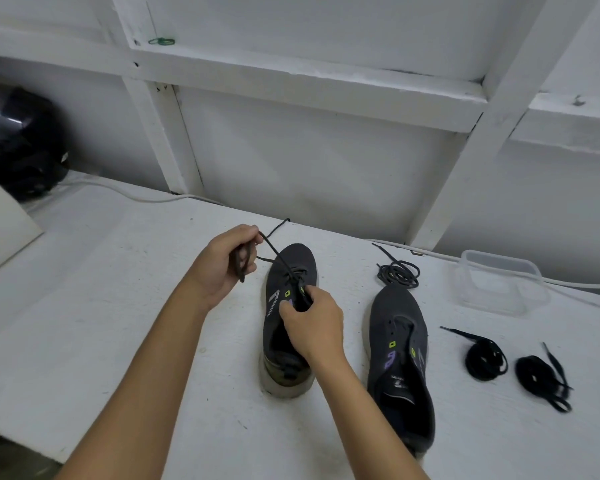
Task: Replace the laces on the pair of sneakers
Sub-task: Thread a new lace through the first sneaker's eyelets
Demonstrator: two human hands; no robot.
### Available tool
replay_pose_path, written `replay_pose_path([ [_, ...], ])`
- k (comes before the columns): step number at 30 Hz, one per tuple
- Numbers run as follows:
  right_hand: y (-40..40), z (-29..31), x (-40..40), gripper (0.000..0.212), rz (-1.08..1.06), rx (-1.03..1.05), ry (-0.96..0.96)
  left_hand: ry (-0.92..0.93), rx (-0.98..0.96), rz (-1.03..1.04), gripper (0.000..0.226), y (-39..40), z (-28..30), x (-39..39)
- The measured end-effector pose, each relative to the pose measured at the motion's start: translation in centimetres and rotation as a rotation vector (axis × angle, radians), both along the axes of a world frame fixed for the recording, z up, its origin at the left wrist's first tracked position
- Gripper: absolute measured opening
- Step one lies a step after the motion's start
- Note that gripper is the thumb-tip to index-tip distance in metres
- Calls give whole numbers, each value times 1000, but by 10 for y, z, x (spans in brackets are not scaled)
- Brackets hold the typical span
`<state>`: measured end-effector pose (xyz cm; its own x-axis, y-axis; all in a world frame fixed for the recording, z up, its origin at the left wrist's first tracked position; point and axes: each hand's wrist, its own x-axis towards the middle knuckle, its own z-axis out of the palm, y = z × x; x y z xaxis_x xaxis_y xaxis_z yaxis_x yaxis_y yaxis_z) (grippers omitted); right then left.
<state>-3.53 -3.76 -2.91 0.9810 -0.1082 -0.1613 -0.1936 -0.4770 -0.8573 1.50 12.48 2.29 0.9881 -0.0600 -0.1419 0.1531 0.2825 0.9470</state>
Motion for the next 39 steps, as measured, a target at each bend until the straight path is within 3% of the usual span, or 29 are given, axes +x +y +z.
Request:
replay_pose_path([
  [3, -1, 17, 13, 48, 80, -59, -5, -11, 32, -53, 25, -4, 6, 3],
  [4, -1, 23, 20, 48, 110, -70, -52, -14, 49, -80, 25, -5, 8, 4],
  [7, -4, 40, 38, 19, 186, -69, -165, 15, 157, -60, 24, -10, 9, 8],
  [12, -29, 48, 58, 22, 96, 218, -37, 74, 835, 331, 21, -8, -17, 17],
  [14, -38, 50, 63, 19, 68, 398, 39, 60, 936, 370, 18, -9, -26, 14],
  [16, -47, 54, 67, 18, 53, 497, 65, 96, 952, 316, 16, -16, -31, 11],
  [21, -55, 58, 74, 20, 22, 578, 20, 173, 960, 229, 46, -29, -44, 7],
  [27, -51, 55, 77, 17, 6, 605, 25, 159, 914, 111, 30, -43, -47, 15],
  [31, -51, 52, 81, 16, -11, 634, 39, 79, 920, 124, 5, -47, -46, 21],
  [35, -54, 49, 84, 15, -67, 634, 66, 227, 550, 134, 11, -44, -34, 26],
  [39, -51, 45, 86, 15, -49, 497, 96, 106, 394, 131, 14, -36, -5, 31],
])
